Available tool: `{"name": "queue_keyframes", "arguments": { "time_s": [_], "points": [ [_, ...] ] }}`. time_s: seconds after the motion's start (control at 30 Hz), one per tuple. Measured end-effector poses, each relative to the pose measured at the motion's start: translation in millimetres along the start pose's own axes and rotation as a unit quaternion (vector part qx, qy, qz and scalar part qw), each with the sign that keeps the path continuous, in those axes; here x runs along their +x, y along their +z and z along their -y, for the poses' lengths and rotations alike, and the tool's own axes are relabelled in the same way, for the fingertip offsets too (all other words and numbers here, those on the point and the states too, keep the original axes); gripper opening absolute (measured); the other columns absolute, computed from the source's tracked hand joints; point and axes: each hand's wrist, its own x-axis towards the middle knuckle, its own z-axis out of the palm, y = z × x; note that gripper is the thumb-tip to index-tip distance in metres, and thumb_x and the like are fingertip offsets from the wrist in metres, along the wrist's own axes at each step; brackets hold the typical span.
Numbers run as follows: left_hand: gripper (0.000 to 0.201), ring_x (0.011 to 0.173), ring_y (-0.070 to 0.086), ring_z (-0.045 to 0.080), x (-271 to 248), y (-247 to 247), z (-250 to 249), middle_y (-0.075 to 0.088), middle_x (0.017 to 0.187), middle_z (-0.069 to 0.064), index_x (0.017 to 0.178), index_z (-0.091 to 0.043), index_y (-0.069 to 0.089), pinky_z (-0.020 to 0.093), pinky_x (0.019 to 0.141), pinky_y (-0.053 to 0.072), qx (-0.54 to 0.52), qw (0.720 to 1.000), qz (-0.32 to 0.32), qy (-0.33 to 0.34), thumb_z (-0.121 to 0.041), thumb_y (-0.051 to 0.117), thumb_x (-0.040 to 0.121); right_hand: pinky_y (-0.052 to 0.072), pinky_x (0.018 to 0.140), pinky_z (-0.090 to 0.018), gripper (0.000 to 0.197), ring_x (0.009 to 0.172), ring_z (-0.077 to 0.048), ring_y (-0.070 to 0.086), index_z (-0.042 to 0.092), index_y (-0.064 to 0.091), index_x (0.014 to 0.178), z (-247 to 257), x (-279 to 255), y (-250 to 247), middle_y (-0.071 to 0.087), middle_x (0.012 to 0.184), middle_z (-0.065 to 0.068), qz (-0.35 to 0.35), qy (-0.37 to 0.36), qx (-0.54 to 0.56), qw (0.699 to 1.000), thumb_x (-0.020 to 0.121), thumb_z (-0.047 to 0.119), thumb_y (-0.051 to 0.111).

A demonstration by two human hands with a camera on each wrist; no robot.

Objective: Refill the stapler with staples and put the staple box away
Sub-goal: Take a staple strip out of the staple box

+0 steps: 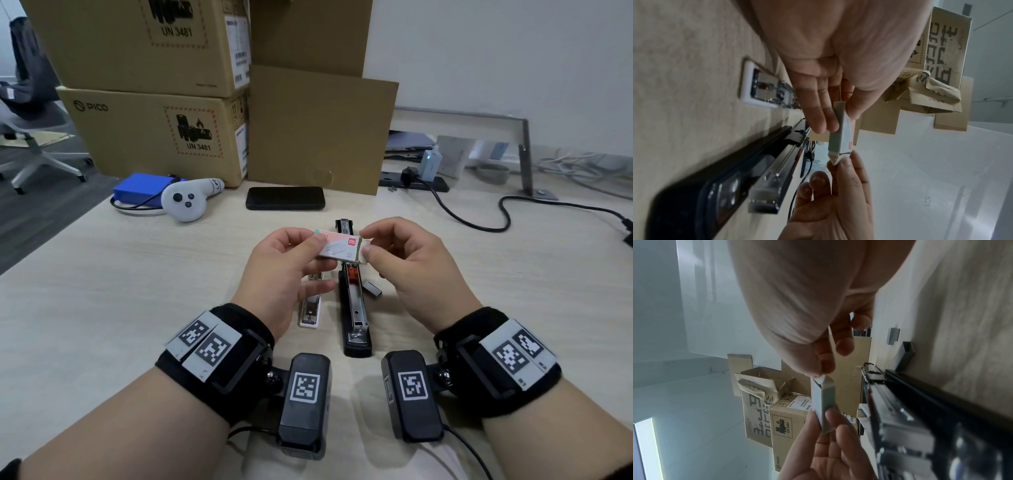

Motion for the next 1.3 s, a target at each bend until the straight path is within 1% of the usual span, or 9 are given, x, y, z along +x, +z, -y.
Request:
{"name": "queue_keyframes", "arguments": {
  "time_s": [0.1, 0.33, 0.63, 0.73, 0.83, 0.93, 1.07, 1.17, 1.3],
  "points": [
    [0.007, 0.073, 0.074, 0.018, -1, 0, 0, 0.080, 0.092, 0.014, 0.096, -0.011, 0.062, 0.030, 0.056, 0.062, 0.005, 1.000, 0.004, 0.002, -0.014, 0.068, 0.096, 0.048, 0.063, -0.024, 0.021, 0.064, -0.002, 0.055, 0.030, 0.072, 0.094, 0, 0, 0, 0.064, 0.072, 0.015, 0.001, 0.001, -0.002, 1.000, 0.093, 0.009, 0.069],
    [0.007, 0.076, 0.075, 0.020, -1, 0, 0, 0.079, 0.092, 0.012, 0.098, -0.010, 0.062, 0.031, 0.058, 0.062, 0.012, 1.000, 0.016, 0.011, -0.012, 0.068, 0.096, 0.053, 0.068, -0.033, 0.023, 0.071, -0.009, 0.061, 0.031, 0.071, 0.095, -1, 1, 0, 0.067, 0.077, 0.008, 0.002, 0.011, 0.022, 1.000, 0.091, 0.008, 0.072],
    [0.018, 0.076, 0.074, 0.019, 1, -1, -2, 0.078, 0.102, 0.016, 0.111, -0.013, 0.061, 0.031, 0.058, 0.061, -0.010, 1.000, -0.008, 0.025, -0.012, 0.069, 0.095, 0.050, 0.066, -0.022, 0.019, 0.069, -0.005, 0.062, 0.023, 0.071, 0.090, 2, 1, 1, 0.074, 0.083, 0.003, -0.011, 0.028, 0.051, 0.998, 0.090, 0.004, 0.072],
    [0.021, 0.077, 0.070, 0.016, 1, -2, 0, 0.078, 0.102, 0.012, 0.116, -0.020, 0.069, 0.027, 0.053, 0.055, 0.049, 0.998, -0.001, 0.029, -0.014, 0.068, 0.096, 0.050, 0.066, -0.023, 0.016, 0.067, -0.005, 0.062, 0.020, 0.073, 0.085, 1, 2, 1, 0.074, 0.080, 0.001, -0.017, 0.042, 0.049, 0.998, 0.089, 0.004, 0.073],
    [0.017, 0.081, 0.065, 0.015, 1, -3, -1, 0.079, 0.104, 0.011, 0.108, -0.023, 0.076, 0.021, 0.050, 0.048, 0.102, 0.994, -0.008, 0.042, -0.015, 0.067, 0.096, 0.050, 0.067, -0.022, 0.016, 0.067, -0.004, 0.062, 0.021, 0.076, 0.085, 2, 1, 2, 0.076, 0.081, 0.000, -0.014, 0.048, 0.046, 0.998, 0.089, 0.005, 0.072],
    [0.012, 0.073, 0.059, 0.008, 6, -9, -6, 0.073, 0.090, 0.001, 0.102, -0.020, 0.077, 0.013, 0.051, 0.045, 0.126, 0.986, -0.083, 0.066, -0.016, 0.069, 0.094, 0.053, 0.069, -0.027, 0.018, 0.069, -0.009, 0.061, 0.025, 0.077, 0.084, -1, 2, 1, 0.077, 0.087, -0.006, -0.027, 0.051, 0.031, 0.998, 0.091, 0.009, 0.070],
    [0.009, 0.064, 0.062, 0.007, 15, -24, -11, 0.070, 0.088, 0.004, 0.097, -0.017, 0.071, 0.023, 0.059, 0.047, 0.164, 0.968, -0.174, 0.074, -0.021, 0.073, 0.089, 0.058, 0.083, -0.042, 0.012, 0.079, -0.019, 0.069, 0.027, 0.076, 0.082, -12, 6, -7, 0.074, 0.083, 0.005, -0.053, 0.088, -0.044, 0.994, 0.089, 0.018, 0.071],
    [0.015, 0.076, 0.070, 0.013, 17, -28, -10, 0.075, 0.091, 0.005, 0.095, -0.016, 0.066, 0.035, 0.069, 0.056, 0.249, 0.947, -0.182, 0.091, -0.025, 0.073, 0.085, 0.054, 0.078, -0.031, 0.011, 0.086, -0.018, 0.071, 0.025, 0.074, 0.083, -17, 7, -14, 0.073, 0.084, 0.006, -0.023, 0.125, -0.109, 0.986, 0.088, 0.017, 0.070],
    [0.015, 0.083, 0.070, 0.021, 15, -28, -10, 0.073, 0.081, -0.002, 0.086, -0.019, 0.066, 0.047, 0.082, 0.057, 0.376, 0.908, -0.171, 0.069, -0.032, 0.071, 0.081, 0.042, 0.065, -0.019, 0.009, 0.074, -0.006, 0.062, 0.022, 0.074, 0.083, -17, 6, -16, 0.069, 0.080, 0.010, 0.014, 0.140, -0.168, 0.976, 0.088, 0.016, 0.069]
  ]
}}
